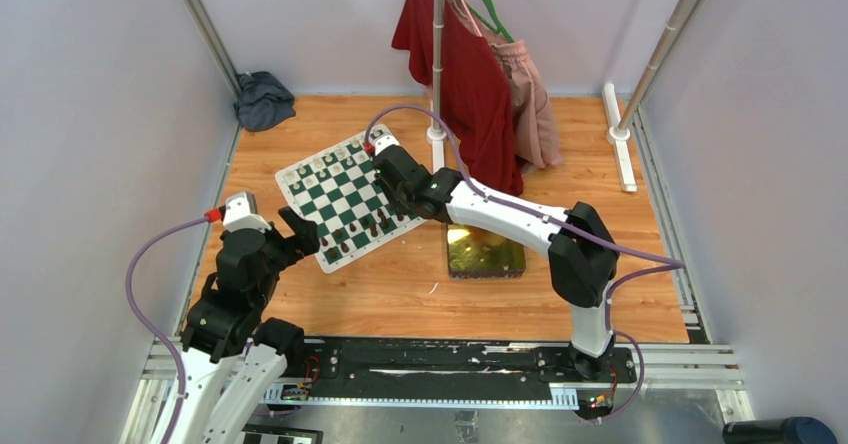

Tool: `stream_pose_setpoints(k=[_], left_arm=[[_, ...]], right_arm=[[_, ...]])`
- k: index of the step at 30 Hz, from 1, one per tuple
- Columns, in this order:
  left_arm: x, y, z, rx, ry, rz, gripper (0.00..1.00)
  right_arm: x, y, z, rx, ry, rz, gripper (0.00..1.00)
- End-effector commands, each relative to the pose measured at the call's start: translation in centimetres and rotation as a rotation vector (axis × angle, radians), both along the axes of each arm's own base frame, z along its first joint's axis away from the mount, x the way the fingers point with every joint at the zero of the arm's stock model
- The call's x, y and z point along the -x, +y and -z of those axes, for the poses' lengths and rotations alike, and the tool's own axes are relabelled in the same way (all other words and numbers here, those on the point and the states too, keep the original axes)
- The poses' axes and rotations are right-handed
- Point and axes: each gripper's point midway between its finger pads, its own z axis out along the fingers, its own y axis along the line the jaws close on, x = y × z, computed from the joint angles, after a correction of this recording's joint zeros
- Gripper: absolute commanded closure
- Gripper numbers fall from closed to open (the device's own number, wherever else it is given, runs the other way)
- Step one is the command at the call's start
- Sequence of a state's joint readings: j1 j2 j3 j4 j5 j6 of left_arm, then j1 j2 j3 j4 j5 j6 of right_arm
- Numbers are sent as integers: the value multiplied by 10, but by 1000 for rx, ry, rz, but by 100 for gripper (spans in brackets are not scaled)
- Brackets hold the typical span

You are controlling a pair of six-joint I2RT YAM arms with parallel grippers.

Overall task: Set up the chess pieces on the board
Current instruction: Place the chess piece on the chessboard.

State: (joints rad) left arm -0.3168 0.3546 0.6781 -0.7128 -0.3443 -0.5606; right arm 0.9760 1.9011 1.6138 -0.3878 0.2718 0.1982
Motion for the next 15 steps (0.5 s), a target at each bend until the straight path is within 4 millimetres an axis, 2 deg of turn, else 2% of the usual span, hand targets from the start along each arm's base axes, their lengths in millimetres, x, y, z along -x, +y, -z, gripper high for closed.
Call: stream_pose_setpoints(k=[1,9,15], left_arm=[[2,2,-1,-2,-6,-13,0],[6,8,-8,9,-47,-36,0],[11,13,-16,17,-86,-54,0]], right_arm=[[1,13,-10,-21,-3,-46,100],[26,43,-11,2,1,-127,100],[38,62,0,35,20,-175,100]])
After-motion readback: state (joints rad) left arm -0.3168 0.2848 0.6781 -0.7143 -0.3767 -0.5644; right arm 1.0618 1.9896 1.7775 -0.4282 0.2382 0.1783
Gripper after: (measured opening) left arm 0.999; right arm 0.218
